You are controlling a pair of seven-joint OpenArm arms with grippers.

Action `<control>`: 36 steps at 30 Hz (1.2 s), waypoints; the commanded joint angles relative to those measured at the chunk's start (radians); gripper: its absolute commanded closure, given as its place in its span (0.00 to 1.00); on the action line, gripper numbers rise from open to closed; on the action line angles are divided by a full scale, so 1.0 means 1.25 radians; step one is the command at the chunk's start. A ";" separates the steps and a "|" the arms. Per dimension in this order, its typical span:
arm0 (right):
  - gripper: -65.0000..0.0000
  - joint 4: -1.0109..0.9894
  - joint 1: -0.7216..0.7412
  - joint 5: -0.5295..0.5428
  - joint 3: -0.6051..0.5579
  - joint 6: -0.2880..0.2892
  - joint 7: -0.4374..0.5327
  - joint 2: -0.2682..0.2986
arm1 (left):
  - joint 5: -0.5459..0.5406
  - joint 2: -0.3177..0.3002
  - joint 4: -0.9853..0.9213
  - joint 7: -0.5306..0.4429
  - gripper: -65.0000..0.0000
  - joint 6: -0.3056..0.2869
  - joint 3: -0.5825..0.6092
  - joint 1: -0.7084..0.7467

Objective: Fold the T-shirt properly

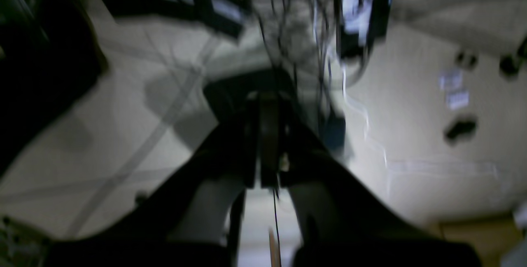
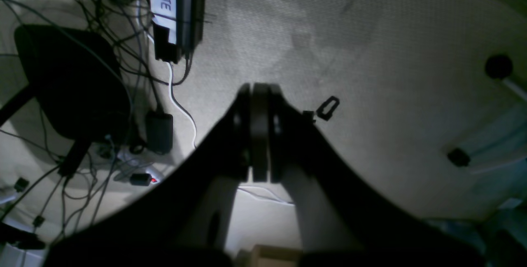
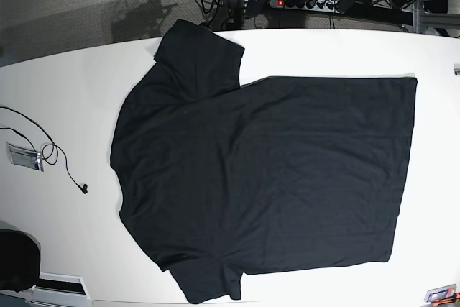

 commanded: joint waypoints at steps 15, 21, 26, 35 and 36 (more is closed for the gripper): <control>1.00 0.296 -0.137 0.004 0.094 -0.003 -0.086 0.017 | -0.001 -0.002 0.223 0.007 1.00 0.001 -0.001 0.126; 1.00 0.404 -0.201 0.004 0.137 -0.003 -0.099 0.019 | -0.001 -0.002 0.308 0.007 1.00 0.001 0.003 0.167; 1.00 0.501 -0.256 0.004 0.197 -0.002 -0.112 0.019 | -0.001 -0.037 0.472 0.073 1.00 0.001 0.030 0.225; 1.00 0.700 -0.325 0.004 0.203 -0.002 -0.169 0.039 | -0.003 -0.060 0.736 0.204 1.00 0.001 0.059 0.323; 1.00 0.713 -0.332 0.004 0.204 -0.002 -0.174 0.041 | -0.003 -0.060 0.758 0.206 1.00 0.001 0.059 0.331</control>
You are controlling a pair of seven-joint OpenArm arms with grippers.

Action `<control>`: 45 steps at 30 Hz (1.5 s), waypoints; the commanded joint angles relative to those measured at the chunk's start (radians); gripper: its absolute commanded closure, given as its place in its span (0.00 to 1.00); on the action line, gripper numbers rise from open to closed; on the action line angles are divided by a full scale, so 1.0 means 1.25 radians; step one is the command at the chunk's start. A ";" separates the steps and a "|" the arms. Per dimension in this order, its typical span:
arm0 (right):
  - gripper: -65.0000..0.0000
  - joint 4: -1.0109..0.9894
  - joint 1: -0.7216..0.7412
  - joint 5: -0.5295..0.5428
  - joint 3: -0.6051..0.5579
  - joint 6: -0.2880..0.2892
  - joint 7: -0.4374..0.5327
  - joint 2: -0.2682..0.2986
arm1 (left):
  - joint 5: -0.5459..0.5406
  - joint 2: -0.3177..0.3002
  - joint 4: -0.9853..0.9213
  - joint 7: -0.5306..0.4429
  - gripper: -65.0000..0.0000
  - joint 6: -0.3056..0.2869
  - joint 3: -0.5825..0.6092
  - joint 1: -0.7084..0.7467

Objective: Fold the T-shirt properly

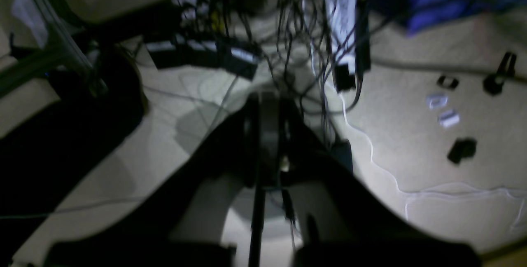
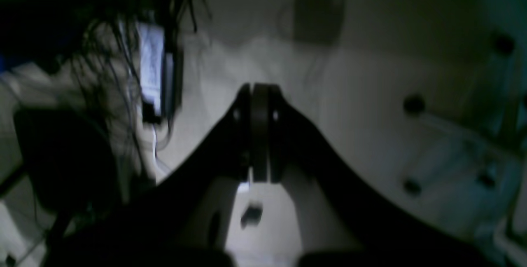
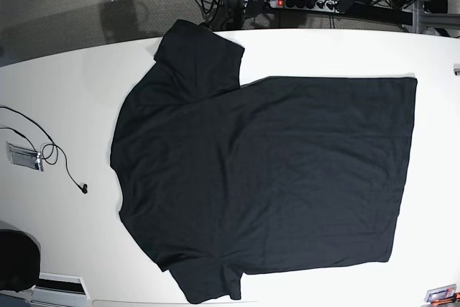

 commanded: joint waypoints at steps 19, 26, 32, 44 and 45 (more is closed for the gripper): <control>1.00 0.213 -0.045 0.004 0.058 0.002 -0.125 0.033 | 0.000 -0.020 0.318 0.187 1.00 0.001 -0.041 0.054; 1.00 0.224 -0.023 0.004 0.055 0.002 -0.125 0.034 | 0.000 -0.023 0.344 0.181 1.00 0.001 -0.095 0.049; 1.00 0.223 0.072 0.004 0.054 0.002 -0.125 0.034 | 0.006 -0.023 0.369 0.186 1.00 0.001 -0.096 -0.002; 1.00 0.272 0.193 0.001 0.058 0.055 -0.154 0.030 | 0.009 -0.024 0.393 0.181 1.00 0.001 -0.119 -0.079; 1.00 0.277 0.193 0.001 0.063 0.055 -0.179 0.030 | 0.009 -0.024 0.393 0.182 1.00 0.001 -0.118 -0.080</control>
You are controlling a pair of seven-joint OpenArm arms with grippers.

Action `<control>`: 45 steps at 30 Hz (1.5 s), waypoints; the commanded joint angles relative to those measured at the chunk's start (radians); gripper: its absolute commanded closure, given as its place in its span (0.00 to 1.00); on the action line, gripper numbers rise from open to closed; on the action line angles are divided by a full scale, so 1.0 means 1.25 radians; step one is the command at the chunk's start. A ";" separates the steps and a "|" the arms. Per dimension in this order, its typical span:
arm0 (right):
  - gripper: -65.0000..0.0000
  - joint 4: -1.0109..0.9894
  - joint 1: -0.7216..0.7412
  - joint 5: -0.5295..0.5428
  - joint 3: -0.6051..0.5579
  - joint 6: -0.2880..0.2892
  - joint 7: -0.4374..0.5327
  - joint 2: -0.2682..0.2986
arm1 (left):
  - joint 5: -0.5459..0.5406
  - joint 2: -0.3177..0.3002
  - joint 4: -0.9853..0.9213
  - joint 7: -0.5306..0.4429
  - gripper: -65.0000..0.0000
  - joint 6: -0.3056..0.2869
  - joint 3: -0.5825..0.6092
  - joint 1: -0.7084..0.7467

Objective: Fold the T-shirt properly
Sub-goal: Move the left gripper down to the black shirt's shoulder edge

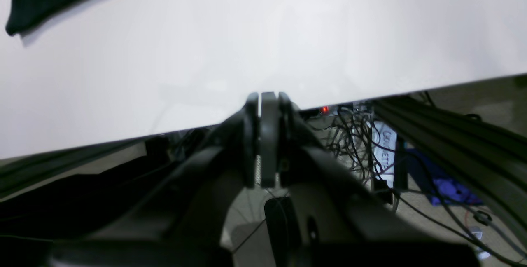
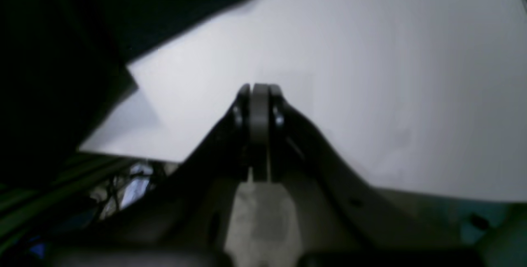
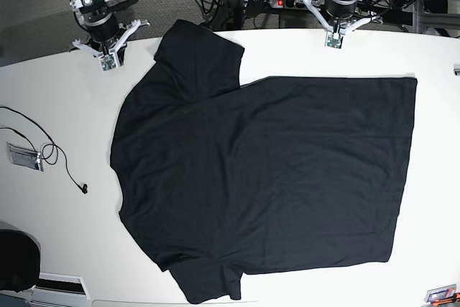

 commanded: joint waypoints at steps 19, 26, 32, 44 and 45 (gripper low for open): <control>1.00 0.050 -0.136 -0.001 0.134 -0.003 0.186 0.005 | 0.180 0.005 0.021 -0.301 1.00 0.005 0.000 0.093; 1.00 0.051 -0.108 0.003 0.132 -0.001 0.186 0.005 | 0.115 0.005 0.024 -0.301 1.00 0.007 -0.006 0.073; 1.00 0.051 -0.039 0.203 0.158 0.000 0.121 0.011 | 0.114 0.038 0.023 -0.236 1.00 0.007 -0.008 -0.050; 1.00 0.050 0.024 0.435 0.222 -0.001 0.037 0.119 | -0.228 0.074 0.021 -0.149 1.00 0.000 -0.003 -0.215; 1.00 0.050 0.025 0.419 0.222 -0.002 0.037 0.117 | -0.328 0.071 0.021 -0.149 1.00 0.000 -0.004 -0.225</control>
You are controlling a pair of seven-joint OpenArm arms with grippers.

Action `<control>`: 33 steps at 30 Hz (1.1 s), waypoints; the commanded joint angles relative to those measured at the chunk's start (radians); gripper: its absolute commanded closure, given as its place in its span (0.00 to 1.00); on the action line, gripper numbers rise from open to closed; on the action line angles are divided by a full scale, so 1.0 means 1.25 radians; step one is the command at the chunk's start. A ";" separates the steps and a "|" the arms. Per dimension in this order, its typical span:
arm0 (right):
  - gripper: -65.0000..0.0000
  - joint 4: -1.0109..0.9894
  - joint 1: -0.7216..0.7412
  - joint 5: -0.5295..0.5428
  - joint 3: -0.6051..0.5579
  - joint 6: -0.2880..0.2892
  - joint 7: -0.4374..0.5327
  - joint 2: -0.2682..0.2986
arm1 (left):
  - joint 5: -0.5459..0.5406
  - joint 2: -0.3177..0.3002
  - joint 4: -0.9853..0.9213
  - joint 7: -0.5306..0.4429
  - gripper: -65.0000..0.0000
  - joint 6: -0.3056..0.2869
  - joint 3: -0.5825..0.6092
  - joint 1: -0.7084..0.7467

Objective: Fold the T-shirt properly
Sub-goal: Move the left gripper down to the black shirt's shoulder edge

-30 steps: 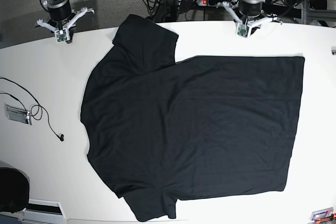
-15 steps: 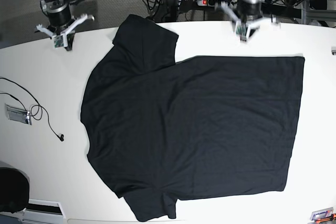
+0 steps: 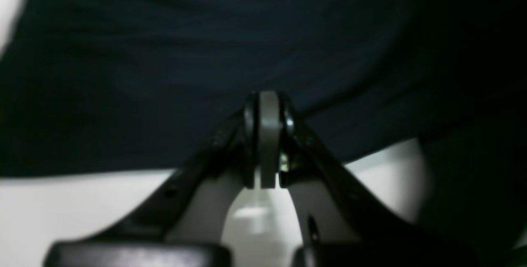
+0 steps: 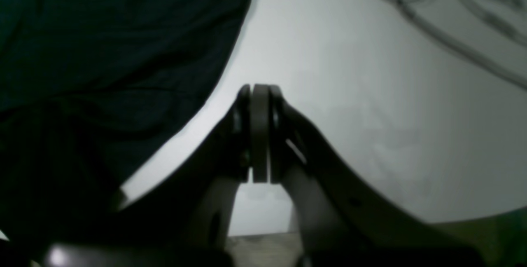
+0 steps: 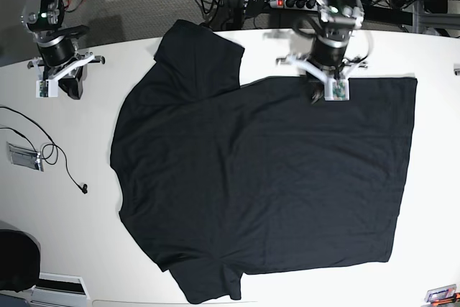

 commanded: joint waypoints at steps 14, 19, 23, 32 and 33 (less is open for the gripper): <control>1.00 0.015 -0.025 -0.011 0.004 -0.001 0.127 0.008 | -0.296 -0.220 0.018 -0.078 1.00 0.085 -0.013 -0.017; 1.00 0.015 -0.027 -0.011 0.004 -0.001 0.129 0.008 | -0.298 -0.373 0.019 -0.198 1.00 0.190 0.004 0.015; 1.00 0.018 -0.013 0.041 0.009 -0.001 0.129 0.015 | -0.355 -0.505 0.022 -0.251 1.00 0.284 0.046 0.026; 1.00 0.020 0.011 0.050 0.010 -0.003 0.130 0.057 | -0.400 -0.646 0.022 -0.353 1.00 0.344 0.084 0.023; 1.00 0.020 0.017 0.050 0.010 -0.004 0.130 0.067 | -0.400 -0.651 0.022 -0.353 1.00 0.344 0.084 0.023</control>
